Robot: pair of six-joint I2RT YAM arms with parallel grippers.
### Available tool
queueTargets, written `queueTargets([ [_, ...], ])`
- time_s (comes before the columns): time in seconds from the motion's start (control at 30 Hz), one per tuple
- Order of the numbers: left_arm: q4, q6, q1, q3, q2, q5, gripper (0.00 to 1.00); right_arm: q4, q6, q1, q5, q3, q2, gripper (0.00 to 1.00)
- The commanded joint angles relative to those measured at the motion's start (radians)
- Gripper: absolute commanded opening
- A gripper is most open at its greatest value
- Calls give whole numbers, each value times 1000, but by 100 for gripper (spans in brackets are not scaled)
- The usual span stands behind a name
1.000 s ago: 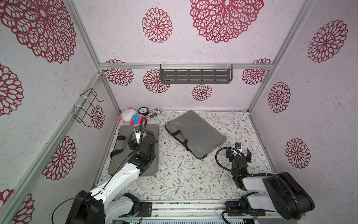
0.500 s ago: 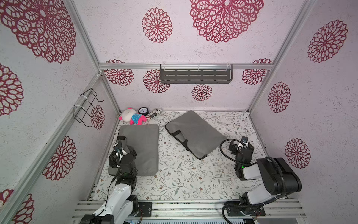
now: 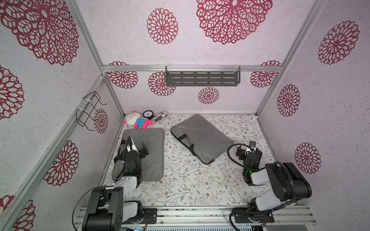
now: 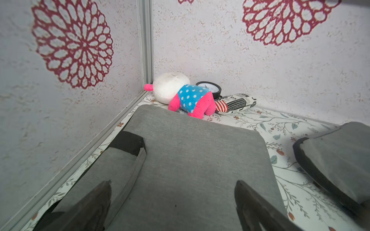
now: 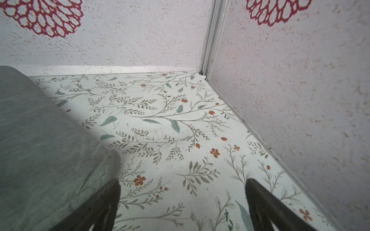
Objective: Put the mouse into the laptop bag
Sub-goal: Reset both arms
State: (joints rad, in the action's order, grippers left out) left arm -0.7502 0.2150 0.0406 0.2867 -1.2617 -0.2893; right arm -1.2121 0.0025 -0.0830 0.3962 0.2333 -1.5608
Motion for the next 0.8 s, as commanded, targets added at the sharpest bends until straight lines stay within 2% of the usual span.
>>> queueTargets([
  [0.0,54,43,61,72,-42,102,98,-26,24,5,1,6,19,99],
  [0.1,174,55,81,171,-109,133,98,-26,22,5,1,7,20,99],
  [0.17,201,19,74,195,-120,154,98,-25,22,5,1,7,20,99],
  [0.23,77,-88,36,134,-92,-4,98,-25,22,5,1,7,19,99],
  [0.27,-39,-110,37,75,-79,-30,98,-26,23,5,2,6,19,99],
  [0.3,-119,-50,80,31,-90,48,98,-25,21,5,1,7,19,99],
  [0.33,-190,-42,110,18,-140,135,98,-26,22,5,1,7,20,99],
  [0.43,-318,-94,105,52,-305,217,98,-26,22,5,1,7,19,99],
  [0.47,-286,-93,105,67,-303,215,98,-26,23,5,2,7,19,99],
  [0.53,-53,-53,107,148,-267,146,98,-26,22,5,1,6,20,99],
  [0.6,-140,-82,84,137,-302,101,98,-26,23,5,1,6,20,99],
  [0.7,-88,-70,82,143,-279,104,98,-25,22,6,1,6,19,99],
  [0.77,-129,-78,83,136,-291,101,98,-26,22,5,1,7,19,99],
])
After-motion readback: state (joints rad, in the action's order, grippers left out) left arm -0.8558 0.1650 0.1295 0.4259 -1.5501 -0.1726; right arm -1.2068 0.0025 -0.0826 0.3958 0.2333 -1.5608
